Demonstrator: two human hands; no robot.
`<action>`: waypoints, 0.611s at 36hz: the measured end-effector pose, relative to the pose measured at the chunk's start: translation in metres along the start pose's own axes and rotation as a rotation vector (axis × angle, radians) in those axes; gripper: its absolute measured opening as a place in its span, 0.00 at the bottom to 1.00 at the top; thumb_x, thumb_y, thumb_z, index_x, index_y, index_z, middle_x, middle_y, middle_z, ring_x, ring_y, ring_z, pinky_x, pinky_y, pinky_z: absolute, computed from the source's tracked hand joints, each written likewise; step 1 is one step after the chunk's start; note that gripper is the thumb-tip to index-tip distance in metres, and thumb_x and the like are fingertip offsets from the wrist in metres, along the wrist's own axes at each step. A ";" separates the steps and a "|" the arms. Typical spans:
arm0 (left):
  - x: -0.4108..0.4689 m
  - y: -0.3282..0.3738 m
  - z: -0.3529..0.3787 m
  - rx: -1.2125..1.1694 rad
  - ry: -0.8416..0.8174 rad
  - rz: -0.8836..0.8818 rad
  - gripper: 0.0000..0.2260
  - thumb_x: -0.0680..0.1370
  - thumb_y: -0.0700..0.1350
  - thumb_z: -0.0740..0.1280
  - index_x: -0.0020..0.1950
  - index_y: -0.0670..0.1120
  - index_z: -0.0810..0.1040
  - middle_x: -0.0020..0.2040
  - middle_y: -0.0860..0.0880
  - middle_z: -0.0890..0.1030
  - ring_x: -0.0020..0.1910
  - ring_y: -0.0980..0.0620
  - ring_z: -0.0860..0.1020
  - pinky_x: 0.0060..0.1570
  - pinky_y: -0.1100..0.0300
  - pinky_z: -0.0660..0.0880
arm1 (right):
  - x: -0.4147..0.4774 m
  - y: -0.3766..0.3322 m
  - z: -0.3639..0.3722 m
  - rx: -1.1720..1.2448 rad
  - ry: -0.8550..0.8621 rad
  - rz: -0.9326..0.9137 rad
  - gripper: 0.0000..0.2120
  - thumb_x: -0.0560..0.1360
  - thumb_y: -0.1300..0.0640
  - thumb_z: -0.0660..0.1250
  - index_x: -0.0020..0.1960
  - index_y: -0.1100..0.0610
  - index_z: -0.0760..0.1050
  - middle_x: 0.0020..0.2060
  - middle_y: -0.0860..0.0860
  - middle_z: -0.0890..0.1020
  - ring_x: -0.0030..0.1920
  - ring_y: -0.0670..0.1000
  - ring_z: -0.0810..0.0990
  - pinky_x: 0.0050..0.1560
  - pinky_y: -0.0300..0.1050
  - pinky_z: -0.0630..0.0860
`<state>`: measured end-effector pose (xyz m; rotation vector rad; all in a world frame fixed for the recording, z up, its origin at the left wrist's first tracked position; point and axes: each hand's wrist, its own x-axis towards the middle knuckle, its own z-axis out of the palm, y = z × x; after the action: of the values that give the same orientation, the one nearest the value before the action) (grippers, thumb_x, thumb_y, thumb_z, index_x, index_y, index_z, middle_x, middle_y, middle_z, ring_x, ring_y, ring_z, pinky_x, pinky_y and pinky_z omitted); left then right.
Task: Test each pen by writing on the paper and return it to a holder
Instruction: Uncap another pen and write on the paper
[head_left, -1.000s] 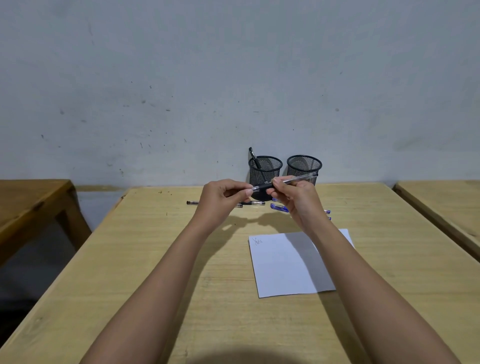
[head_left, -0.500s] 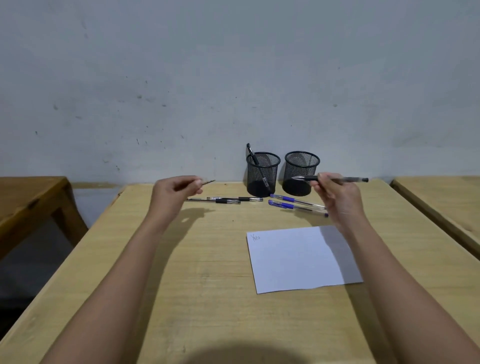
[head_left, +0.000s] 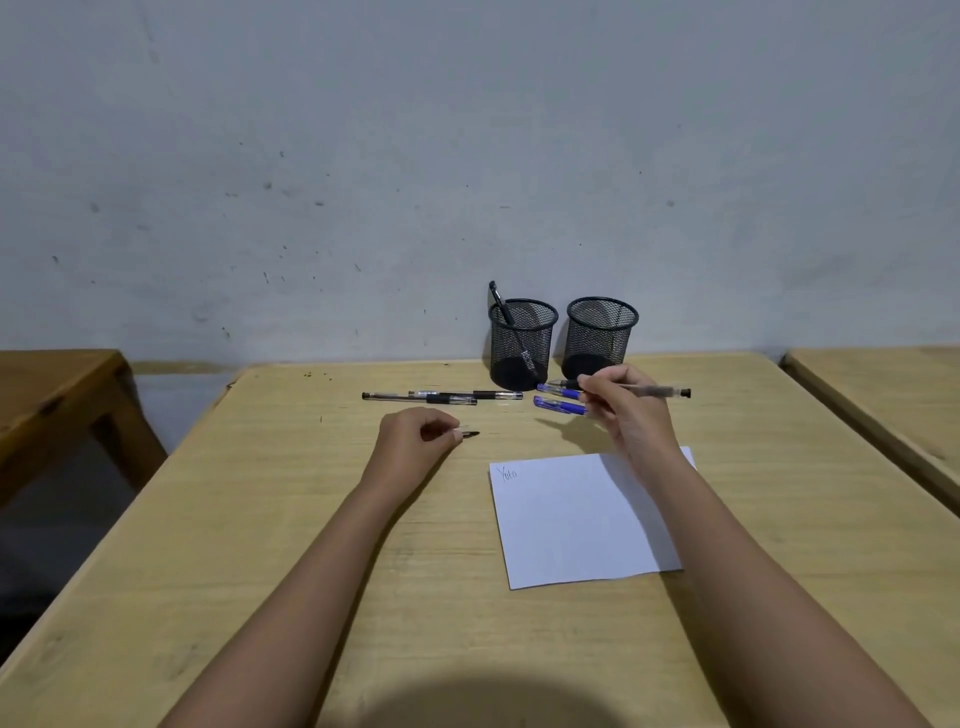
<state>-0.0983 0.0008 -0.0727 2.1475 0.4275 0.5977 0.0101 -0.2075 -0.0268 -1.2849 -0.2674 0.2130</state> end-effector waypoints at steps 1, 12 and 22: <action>0.001 0.000 0.001 0.006 -0.001 0.006 0.05 0.71 0.42 0.73 0.46 0.44 0.84 0.43 0.51 0.82 0.44 0.55 0.79 0.41 0.77 0.70 | 0.000 0.000 0.001 0.005 -0.005 0.010 0.10 0.72 0.67 0.68 0.35 0.58 0.73 0.28 0.51 0.78 0.26 0.44 0.75 0.32 0.33 0.73; 0.011 -0.003 0.008 0.098 -0.037 0.073 0.05 0.72 0.41 0.72 0.47 0.44 0.83 0.42 0.51 0.78 0.40 0.58 0.74 0.40 0.72 0.68 | 0.004 0.009 0.003 0.134 -0.039 0.063 0.06 0.75 0.67 0.64 0.44 0.64 0.79 0.31 0.55 0.83 0.33 0.47 0.81 0.38 0.31 0.78; 0.015 0.000 0.011 0.129 -0.025 0.106 0.05 0.73 0.43 0.71 0.47 0.44 0.82 0.44 0.48 0.81 0.43 0.53 0.77 0.46 0.63 0.73 | 0.007 0.014 0.007 0.163 -0.043 0.076 0.05 0.74 0.67 0.65 0.44 0.66 0.79 0.34 0.58 0.83 0.35 0.48 0.82 0.39 0.32 0.79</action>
<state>-0.0799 0.0011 -0.0740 2.3101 0.3488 0.6155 0.0148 -0.1950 -0.0376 -1.1310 -0.2334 0.3213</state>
